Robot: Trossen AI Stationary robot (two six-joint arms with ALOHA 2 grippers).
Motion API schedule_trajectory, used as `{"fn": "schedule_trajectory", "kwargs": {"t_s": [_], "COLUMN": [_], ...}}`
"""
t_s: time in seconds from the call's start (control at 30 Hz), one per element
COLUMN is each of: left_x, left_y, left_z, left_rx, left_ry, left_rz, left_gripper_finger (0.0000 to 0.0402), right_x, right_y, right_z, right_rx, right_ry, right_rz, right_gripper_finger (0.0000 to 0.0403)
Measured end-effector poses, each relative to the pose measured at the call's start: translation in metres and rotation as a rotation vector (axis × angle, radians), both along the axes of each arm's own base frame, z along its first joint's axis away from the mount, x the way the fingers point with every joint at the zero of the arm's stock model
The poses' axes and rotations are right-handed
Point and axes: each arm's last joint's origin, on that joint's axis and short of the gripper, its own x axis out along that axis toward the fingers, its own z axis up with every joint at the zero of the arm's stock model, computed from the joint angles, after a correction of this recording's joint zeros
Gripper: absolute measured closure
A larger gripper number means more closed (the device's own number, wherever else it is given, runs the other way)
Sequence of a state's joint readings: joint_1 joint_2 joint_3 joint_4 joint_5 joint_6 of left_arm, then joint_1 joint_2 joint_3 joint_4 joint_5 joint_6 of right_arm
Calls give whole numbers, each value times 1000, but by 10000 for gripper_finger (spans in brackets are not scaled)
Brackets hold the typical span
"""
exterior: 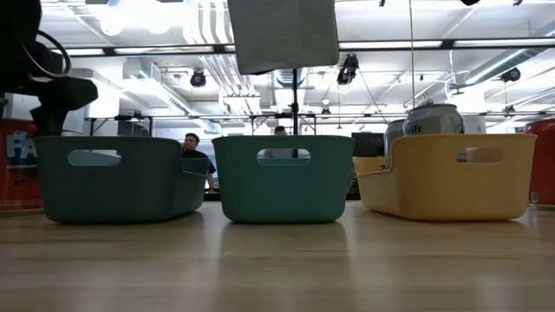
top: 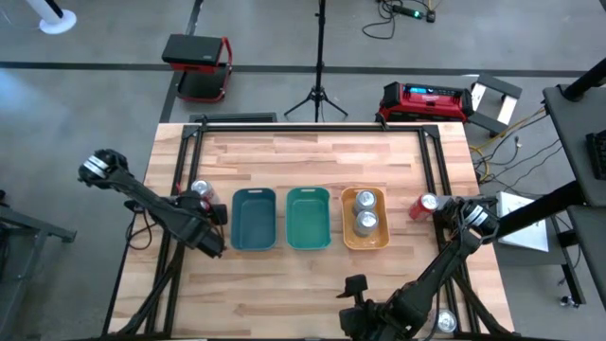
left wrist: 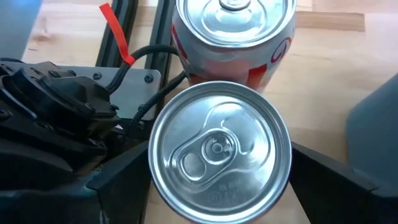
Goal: Sort soda cans
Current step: Put the left orange soda can into the blue bin
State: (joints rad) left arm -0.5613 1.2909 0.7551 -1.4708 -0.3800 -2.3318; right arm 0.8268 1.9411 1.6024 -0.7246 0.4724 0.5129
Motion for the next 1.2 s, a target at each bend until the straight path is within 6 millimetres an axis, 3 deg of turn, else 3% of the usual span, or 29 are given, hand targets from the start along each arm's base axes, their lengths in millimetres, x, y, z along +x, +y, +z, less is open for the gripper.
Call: {"fn": "schedule_trajectory", "kwargs": {"t_s": [0.6, 1.2], "left_x": [12, 24], "left_y": [4, 1], "left_z": [-11, -15], "left_rx": [49, 41], "left_ry": [47, -25], "left_rz": [43, -131], "left_gripper_finger": [68, 68], "right_x": [0, 0], "right_y": [0, 0], "right_z": [0, 0], "right_rx": [1, 3], "right_ry": [-1, -1], "right_rz": [0, -2], "right_gripper_finger": [39, 39]}}
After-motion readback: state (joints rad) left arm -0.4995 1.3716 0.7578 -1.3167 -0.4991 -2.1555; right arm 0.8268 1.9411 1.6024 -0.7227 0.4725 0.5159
